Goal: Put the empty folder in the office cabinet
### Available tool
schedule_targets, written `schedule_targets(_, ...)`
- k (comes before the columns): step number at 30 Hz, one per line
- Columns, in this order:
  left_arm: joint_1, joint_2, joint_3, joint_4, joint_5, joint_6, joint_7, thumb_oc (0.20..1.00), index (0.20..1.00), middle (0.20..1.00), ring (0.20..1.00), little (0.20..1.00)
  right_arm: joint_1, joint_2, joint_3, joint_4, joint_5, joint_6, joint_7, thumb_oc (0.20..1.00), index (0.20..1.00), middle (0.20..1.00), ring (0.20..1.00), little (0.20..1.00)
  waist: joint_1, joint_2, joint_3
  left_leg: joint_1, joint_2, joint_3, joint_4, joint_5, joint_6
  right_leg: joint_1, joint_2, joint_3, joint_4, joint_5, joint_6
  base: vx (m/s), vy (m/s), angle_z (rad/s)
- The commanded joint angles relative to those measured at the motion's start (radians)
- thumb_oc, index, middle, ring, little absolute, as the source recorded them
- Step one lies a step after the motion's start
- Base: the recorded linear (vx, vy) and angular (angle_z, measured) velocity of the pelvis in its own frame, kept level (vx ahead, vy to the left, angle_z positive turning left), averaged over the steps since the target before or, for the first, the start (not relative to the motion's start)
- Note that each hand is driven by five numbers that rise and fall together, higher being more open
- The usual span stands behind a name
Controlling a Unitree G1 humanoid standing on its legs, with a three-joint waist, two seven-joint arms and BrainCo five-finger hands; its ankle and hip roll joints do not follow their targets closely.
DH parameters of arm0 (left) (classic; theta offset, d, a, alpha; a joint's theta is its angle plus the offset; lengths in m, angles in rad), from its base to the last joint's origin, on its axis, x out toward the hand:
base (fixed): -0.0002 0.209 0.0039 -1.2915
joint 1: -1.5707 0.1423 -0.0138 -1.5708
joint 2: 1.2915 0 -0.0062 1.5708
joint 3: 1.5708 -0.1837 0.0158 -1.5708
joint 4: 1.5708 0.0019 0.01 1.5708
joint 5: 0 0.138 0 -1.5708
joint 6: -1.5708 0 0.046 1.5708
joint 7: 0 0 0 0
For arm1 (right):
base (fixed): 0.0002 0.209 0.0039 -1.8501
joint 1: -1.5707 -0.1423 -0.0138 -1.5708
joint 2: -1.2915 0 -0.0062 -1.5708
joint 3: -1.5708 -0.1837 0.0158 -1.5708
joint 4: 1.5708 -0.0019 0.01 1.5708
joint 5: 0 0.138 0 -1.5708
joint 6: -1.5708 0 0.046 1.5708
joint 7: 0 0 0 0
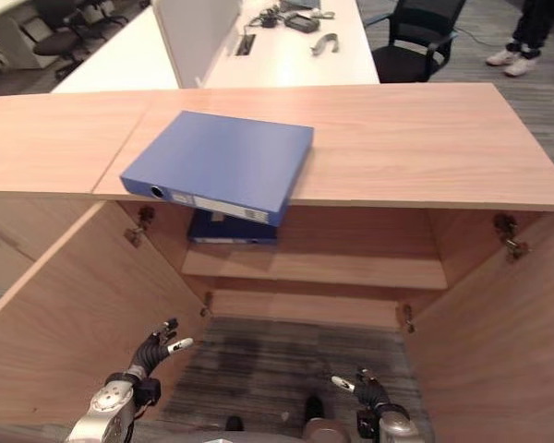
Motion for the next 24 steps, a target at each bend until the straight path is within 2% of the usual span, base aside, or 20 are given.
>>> schedule_targets(1,-0.04,-0.004,-0.03,-0.015,0.02,-0.045,0.003,1.0,1.0,1.0,1.0,1.0,-0.053,-0.057,0.009,-0.003,-0.045,-0.03,0.011,1.0,1.0,1.0,1.0,1.0,0.008,0.018,0.028,-0.025,0.044,-0.087,0.03,0.032,-0.04,0.077,-0.021,-0.02,0.016,-0.075,0.085,0.03,0.022,-0.73)
schedule_targets(2,-0.036,-0.006,-0.029,-0.014,0.018,-0.046,0.004,1.0,1.0,1.0,1.0,1.0,-0.055,-0.057,0.013,0.003,-0.05,-0.028,0.013,1.0,1.0,1.0,1.0,1.0,0.02,0.013,0.027,-0.039,0.0,-0.107,0.017,-0.006,-0.027,0.078,-0.027,-0.013,0.016,-0.076,0.087,0.07,0.039,-0.65)
schedule_targets(3,-0.039,-0.011,-0.033,0.0,0.02,-0.047,0.004,1.0,1.0,1.0,1.0,1.0,-0.064,-0.057,0.02,0.013,-0.055,-0.027,0.012,1.0,1.0,1.0,1.0,1.0,0.041,0.008,0.024,-0.061,-0.084,-0.147,-0.041,-0.048,-0.006,0.071,-0.026,0.003,0.019,-0.075,0.091,0.06,0.036,-0.56)
schedule_targets(6,-0.044,-0.014,-0.04,0.013,0.022,-0.049,0.0,1.0,1.0,1.0,1.0,1.0,-0.069,-0.053,0.015,0.02,-0.05,-0.029,0.011,1.0,1.0,1.0,1.0,1.0,0.039,0.006,0.023,-0.061,-0.087,-0.122,-0.057,-0.05,-0.001,0.073,-0.03,0.007,0.022,-0.08,0.097,0.03,0.071,-0.43)
schedule_targets(12,-0.031,0.004,-0.043,0.009,0.035,-0.045,-0.015,1.0,1.0,1.0,1.0,1.0,-0.056,-0.033,-0.011,0.039,-0.039,-0.023,0.009,1.0,1.0,1.0,1.0,1.0,0.023,0.01,-0.007,0.012,-0.08,-0.073,-0.174,-0.045,0.038,0.072,-0.039,0.006,0.043,-0.082,0.109,0.05,0.126,-0.24)
schedule_targets(13,-0.035,0.018,-0.04,0.003,0.039,-0.039,-0.017,1.0,1.0,1.0,1.0,1.0,-0.062,-0.024,-0.009,0.037,-0.039,-0.022,0.009,1.0,1.0,1.0,1.0,1.0,0.024,0.01,-0.004,0.022,-0.076,-0.057,-0.203,-0.04,0.054,0.036,-0.038,0.005,0.108,-0.092,0.114,-0.01,0.095,-0.13)
schedule_targets(15,-0.036,0.025,-0.034,-0.003,0.041,-0.037,-0.016,1.0,1.0,1.0,1.0,1.0,-0.069,-0.018,-0.007,0.037,-0.037,-0.019,0.01,1.0,1.0,1.0,1.0,1.0,0.026,0.011,0.0,0.027,-0.073,-0.053,-0.216,-0.036,0.062,0.006,-0.034,0.005,0.16,-0.101,0.12,-0.03,0.086,-0.1)
schedule_targets(18,-0.049,0.033,-0.024,-0.005,0.033,-0.038,-0.007,1.0,1.0,1.0,1.0,1.0,-0.091,-0.005,-0.002,0.037,-0.033,-0.016,0.011,1.0,1.0,1.0,1.0,1.0,0.025,0.021,0.02,0.038,-0.061,-0.047,-0.233,-0.03,0.075,-0.081,-0.037,-0.004,0.29,-0.106,0.153,-0.06,0.064,-0.1)
schedule_targets(20,-0.056,0.035,-0.022,-0.001,0.028,-0.04,-0.005,1.0,1.0,1.0,1.0,1.0,-0.086,0.003,-0.01,0.033,-0.026,-0.015,0.008,1.0,1.0,1.0,1.0,1.0,0.024,0.015,0.016,0.043,-0.07,-0.057,-0.238,-0.03,0.08,-0.06,-0.05,-0.016,0.258,-0.111,0.154,0.02,-0.005,-0.12)
schedule_targets(21,-0.058,0.031,-0.023,-0.006,0.027,-0.039,-0.002,1.0,1.0,1.0,1.0,1.0,-0.071,0.006,-0.017,0.026,-0.014,-0.018,0.008,1.0,1.0,1.0,1.0,1.0,0.019,0.013,0.002,0.048,-0.082,-0.068,-0.241,-0.029,0.086,-0.04,-0.042,0.011,0.234,-0.116,0.139,0.06,0.008,0.14)
schedule_targets(24,-0.056,0.024,-0.016,-0.006,0.022,-0.041,0.001,1.0,1.0,1.0,1.0,1.0,-0.064,0.004,-0.014,0.036,-0.015,-0.017,0.007,1.0,1.0,1.0,1.0,1.0,0.023,0.016,-0.015,0.06,-0.082,-0.065,-0.259,-0.023,0.085,-0.023,-0.041,0.016,0.204,-0.111,0.131,0.06,-0.002,0.23)
